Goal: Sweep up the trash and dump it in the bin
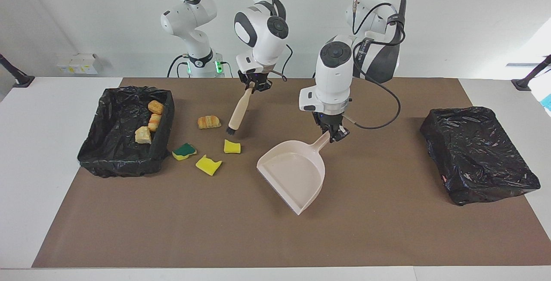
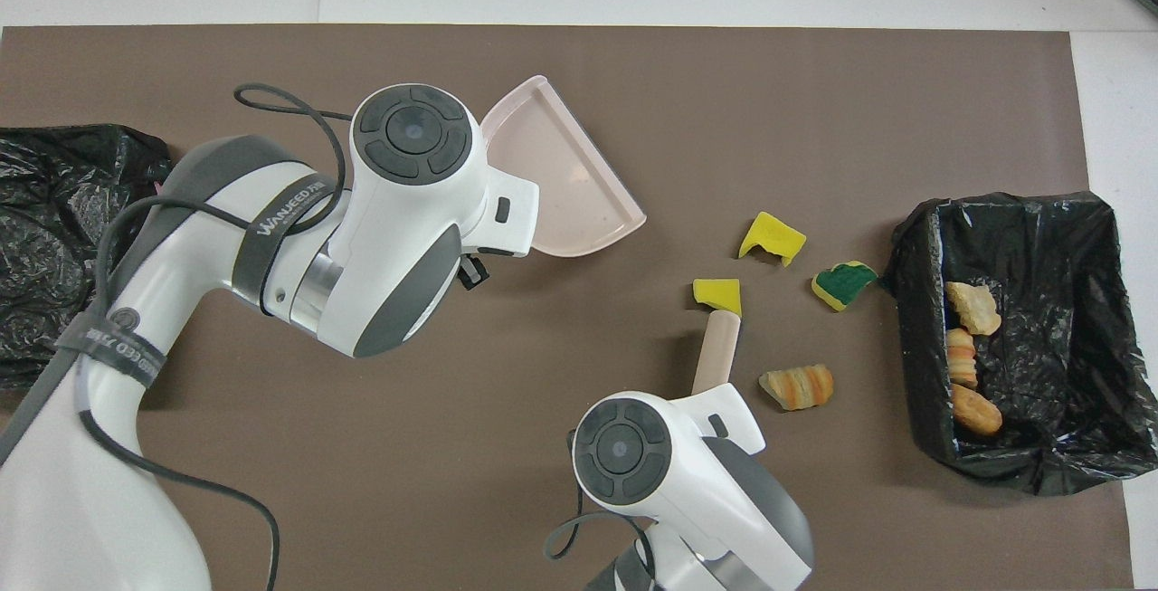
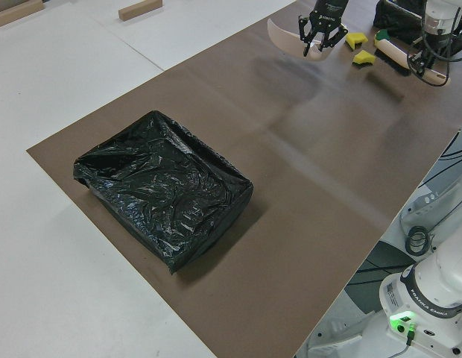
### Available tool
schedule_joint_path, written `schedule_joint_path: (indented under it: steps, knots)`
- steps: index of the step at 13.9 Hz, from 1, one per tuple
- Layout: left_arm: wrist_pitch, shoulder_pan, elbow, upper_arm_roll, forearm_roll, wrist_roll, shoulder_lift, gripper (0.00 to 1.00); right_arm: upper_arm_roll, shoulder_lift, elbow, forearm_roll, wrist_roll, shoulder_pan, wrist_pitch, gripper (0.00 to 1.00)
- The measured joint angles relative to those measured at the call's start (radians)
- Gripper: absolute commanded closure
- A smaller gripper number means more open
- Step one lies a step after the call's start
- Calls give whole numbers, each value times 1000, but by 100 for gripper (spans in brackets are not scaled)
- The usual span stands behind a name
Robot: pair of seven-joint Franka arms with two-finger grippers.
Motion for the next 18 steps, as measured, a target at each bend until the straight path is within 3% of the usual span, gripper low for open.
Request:
schedule_joint_path:
  steps: [2,9,14,18]
  knots:
    - [-55,5,-3,2,0,167,-20,100,0,0,2,0,-25,-8,-7,100]
    - [-57,150,-50,3,-14,610,-27,100,0,-6,9,0,-72,-37,-9,100]
    - [-58,168,-60,-10,-17,677,-30,100,0,-6,9,0,-72,-37,-10,100]
    - [7,165,-153,-22,-18,677,-66,100,0,-6,12,0,-72,-37,-10,100]
